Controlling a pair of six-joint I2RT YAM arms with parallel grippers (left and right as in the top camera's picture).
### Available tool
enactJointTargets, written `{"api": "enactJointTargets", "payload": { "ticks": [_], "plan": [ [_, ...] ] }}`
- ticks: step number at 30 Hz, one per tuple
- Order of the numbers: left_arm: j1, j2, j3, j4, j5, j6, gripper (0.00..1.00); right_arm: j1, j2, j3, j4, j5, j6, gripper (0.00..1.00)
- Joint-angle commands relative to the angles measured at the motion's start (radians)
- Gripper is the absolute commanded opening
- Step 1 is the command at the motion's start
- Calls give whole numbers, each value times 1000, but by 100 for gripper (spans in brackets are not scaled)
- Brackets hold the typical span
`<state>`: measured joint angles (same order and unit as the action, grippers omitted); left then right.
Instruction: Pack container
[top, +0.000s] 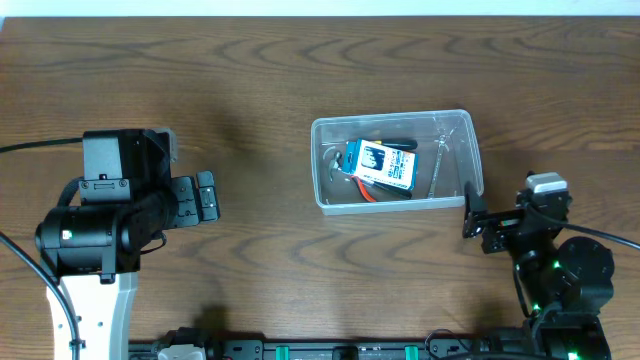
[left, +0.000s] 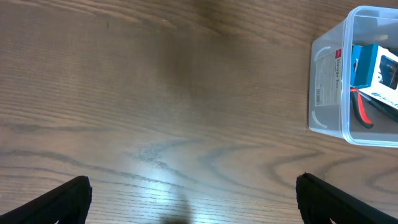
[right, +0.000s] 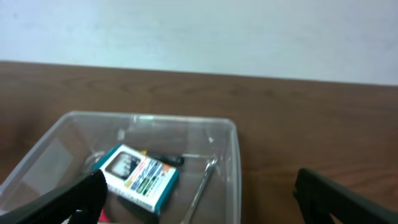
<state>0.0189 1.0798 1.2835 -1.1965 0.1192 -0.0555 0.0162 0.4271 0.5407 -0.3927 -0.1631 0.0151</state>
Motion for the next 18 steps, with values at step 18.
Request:
{"api": "enactJointTargets", "payload": {
  "ticks": [18],
  "plan": [
    [5, -2, 13, 0, -16, -9, 98, -10, -79, -13, 58, 115, 3, 99]
  ]
}}
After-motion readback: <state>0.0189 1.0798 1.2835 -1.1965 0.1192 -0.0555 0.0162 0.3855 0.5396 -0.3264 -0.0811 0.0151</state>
